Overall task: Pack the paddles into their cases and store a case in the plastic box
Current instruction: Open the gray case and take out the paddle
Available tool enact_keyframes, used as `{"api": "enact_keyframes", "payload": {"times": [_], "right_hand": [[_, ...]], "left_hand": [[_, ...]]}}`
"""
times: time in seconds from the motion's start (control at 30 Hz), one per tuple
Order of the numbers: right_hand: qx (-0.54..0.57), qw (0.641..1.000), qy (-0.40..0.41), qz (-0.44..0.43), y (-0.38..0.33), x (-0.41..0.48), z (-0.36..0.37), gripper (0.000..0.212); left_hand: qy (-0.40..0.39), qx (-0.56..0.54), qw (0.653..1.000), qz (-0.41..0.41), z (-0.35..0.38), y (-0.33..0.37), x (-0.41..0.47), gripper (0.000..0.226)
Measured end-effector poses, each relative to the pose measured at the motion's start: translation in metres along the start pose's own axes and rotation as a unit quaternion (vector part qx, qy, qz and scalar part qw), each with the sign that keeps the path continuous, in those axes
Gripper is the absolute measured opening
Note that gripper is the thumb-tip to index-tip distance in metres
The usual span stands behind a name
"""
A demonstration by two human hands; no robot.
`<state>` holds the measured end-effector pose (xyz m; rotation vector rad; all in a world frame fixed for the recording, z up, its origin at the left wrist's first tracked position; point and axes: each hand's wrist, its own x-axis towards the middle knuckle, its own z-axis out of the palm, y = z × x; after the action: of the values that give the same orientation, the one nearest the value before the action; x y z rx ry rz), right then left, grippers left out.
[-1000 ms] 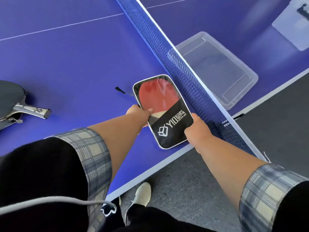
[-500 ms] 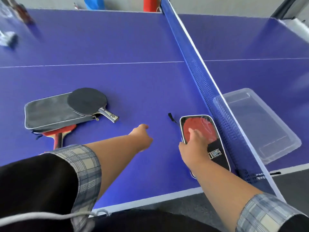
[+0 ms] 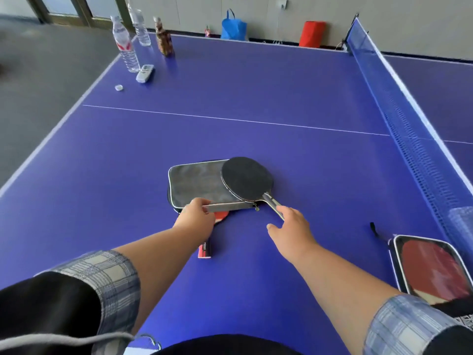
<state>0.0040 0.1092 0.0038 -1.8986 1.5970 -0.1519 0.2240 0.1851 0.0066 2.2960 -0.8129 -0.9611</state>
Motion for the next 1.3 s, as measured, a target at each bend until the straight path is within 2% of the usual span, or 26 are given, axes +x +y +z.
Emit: {"api": "enact_keyframes", "payload": {"times": [0.1, 0.23, 0.27, 0.33, 0.4, 0.43, 0.5, 0.6, 0.67, 0.8, 0.97, 1.1, 1.17, 1.23, 1.27, 1.3], "right_hand": [[-0.055, 0.998, 0.005, 0.022, -0.031, 0.039, 0.019, 0.056], [-0.102, 0.989, -0.012, 0.107, -0.037, 0.082, 0.034, 0.072], [-0.106, 0.986, -0.022, 0.126, -0.036, 0.086, 0.039, 0.071], [-0.120, 0.982, -0.023, 0.142, -0.032, 0.090, 0.050, 0.065], [-0.150, 0.978, 0.001, 0.143, -0.027, 0.090, 0.059, 0.049], [-0.159, 0.976, 0.009, 0.145, -0.024, 0.089, 0.064, 0.038], [-0.140, 0.979, 0.019, 0.146, -0.019, 0.086, 0.071, 0.023], [-0.062, 0.985, 0.049, 0.156, -0.015, 0.076, 0.072, 0.011], [-0.027, 0.976, 0.091, 0.194, -0.007, 0.065, 0.067, 0.014], [-0.008, 0.935, 0.151, 0.320, 0.027, 0.037, 0.060, 0.026], [-0.001, 0.903, 0.184, 0.388, 0.045, 0.022, 0.071, 0.025], [-0.006, 0.885, 0.153, 0.440, 0.033, 0.023, 0.074, 0.033], [-0.004, 0.894, 0.187, 0.407, 0.018, 0.024, 0.072, 0.048], [0.024, 0.936, 0.234, 0.263, -0.004, 0.027, 0.074, 0.056], [0.069, 0.952, 0.222, 0.197, -0.016, 0.031, 0.075, 0.058], [0.141, 0.957, 0.181, 0.176, -0.030, 0.038, 0.076, 0.062]], "left_hand": [[0.033, 0.020, 0.999, -0.024, -0.042, -0.027, 0.038, 0.052], [0.077, 0.064, 0.993, -0.058, -0.064, -0.049, 0.075, 0.059], [0.086, 0.093, 0.991, -0.045, -0.063, -0.053, 0.080, 0.062], [0.083, 0.183, 0.977, 0.069, -0.054, -0.057, 0.085, 0.064], [0.029, 0.244, 0.945, 0.215, -0.035, -0.052, 0.089, 0.060], [-0.003, 0.261, 0.932, 0.253, -0.026, -0.047, 0.090, 0.057], [-0.047, 0.298, 0.916, 0.266, -0.010, -0.042, 0.093, 0.054], [-0.066, 0.360, 0.896, 0.253, -0.006, -0.036, 0.105, 0.055], [-0.061, 0.386, 0.880, 0.269, -0.011, -0.037, 0.113, 0.060], [-0.037, 0.409, 0.859, 0.305, -0.024, -0.046, 0.126, 0.063], [-0.039, 0.421, 0.839, 0.343, -0.029, -0.047, 0.131, 0.045], [-0.037, 0.415, 0.840, 0.348, -0.035, -0.052, 0.124, 0.053], [-0.036, 0.414, 0.838, 0.353, -0.040, -0.051, 0.118, 0.055], [-0.032, 0.413, 0.836, 0.360, -0.046, -0.049, 0.110, 0.057], [-0.028, 0.412, 0.836, 0.363, -0.048, -0.050, 0.105, 0.058], [-0.024, 0.407, 0.836, 0.366, -0.050, -0.051, 0.099, 0.058]]}}
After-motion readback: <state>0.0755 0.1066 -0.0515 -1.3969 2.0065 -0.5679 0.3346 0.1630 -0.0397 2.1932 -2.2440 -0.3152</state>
